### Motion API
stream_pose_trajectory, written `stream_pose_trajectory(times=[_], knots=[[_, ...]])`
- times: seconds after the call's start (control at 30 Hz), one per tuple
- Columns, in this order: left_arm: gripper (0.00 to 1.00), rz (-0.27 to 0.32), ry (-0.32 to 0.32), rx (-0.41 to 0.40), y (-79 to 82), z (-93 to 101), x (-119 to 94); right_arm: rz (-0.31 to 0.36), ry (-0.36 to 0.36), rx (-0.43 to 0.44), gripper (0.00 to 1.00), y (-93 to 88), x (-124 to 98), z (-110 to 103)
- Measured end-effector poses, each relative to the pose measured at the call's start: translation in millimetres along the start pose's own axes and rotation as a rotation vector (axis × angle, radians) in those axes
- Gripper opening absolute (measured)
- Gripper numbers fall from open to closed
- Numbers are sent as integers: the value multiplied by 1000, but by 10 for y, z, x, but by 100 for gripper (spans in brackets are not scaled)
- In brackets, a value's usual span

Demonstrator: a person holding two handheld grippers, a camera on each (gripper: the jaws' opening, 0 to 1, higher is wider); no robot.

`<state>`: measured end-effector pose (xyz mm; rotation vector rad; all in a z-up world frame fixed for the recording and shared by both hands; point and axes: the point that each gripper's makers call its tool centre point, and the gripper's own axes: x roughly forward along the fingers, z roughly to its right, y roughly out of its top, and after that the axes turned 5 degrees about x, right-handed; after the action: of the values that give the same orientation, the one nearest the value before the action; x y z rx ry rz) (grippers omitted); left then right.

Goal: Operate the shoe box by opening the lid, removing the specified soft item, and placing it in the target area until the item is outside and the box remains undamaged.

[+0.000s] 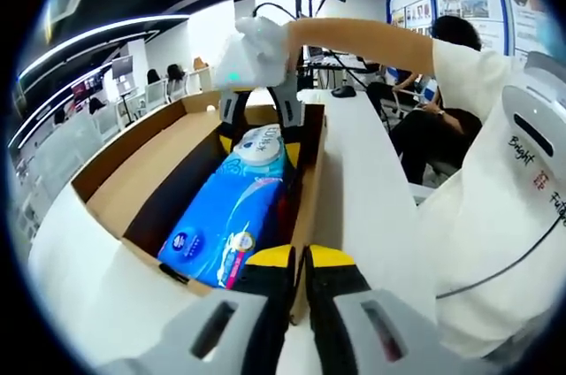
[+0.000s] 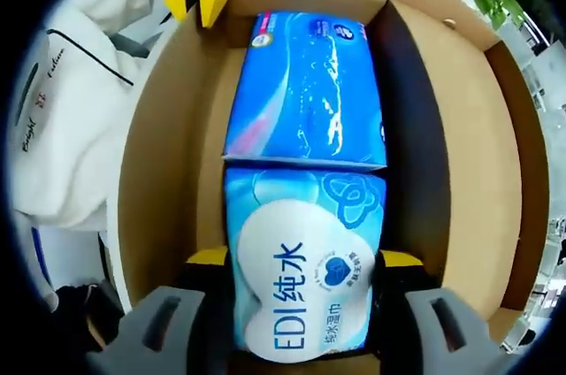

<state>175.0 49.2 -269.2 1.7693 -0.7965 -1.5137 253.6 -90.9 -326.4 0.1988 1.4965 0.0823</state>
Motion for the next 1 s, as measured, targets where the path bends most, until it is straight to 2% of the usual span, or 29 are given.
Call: stream_pose_trajectory(times=[0.13, 0.23, 0.43, 0.57, 0.67, 0.7, 0.87, 0.97, 1.0], knots=[[5, -3, 2, -5, 2, 0, 2, -11, 0, 6, 66, -8, 20, 19], [5, -28, 4, -46, 2, -16, 9, -18, 4, 5, 68, -15, 52, -37], [5, -7, 15, -21, -2, -10, -1, -3, 32, 26, 70, -19, 137, -131], [6, -7, 30, -3, 4, -2, 10, -67, 27, 30, 72, -24, 163, -112], [7, -42, 43, 16, -8, -10, 23, -75, 35, 34, 72, -39, 171, -106], [7, -74, 41, 68, -33, -9, 26, -79, 32, 33, 72, -40, 178, -116], [5, -92, 3, 17, -33, -18, 25, -62, 26, 35, 73, -42, 186, -93], [5, -109, 2, 2, -35, -10, 35, -91, 32, 52, 73, -41, 202, -99], [5, -113, 5, 2, -38, -8, 38, -126, 22, 66, 73, -58, 198, -108]])
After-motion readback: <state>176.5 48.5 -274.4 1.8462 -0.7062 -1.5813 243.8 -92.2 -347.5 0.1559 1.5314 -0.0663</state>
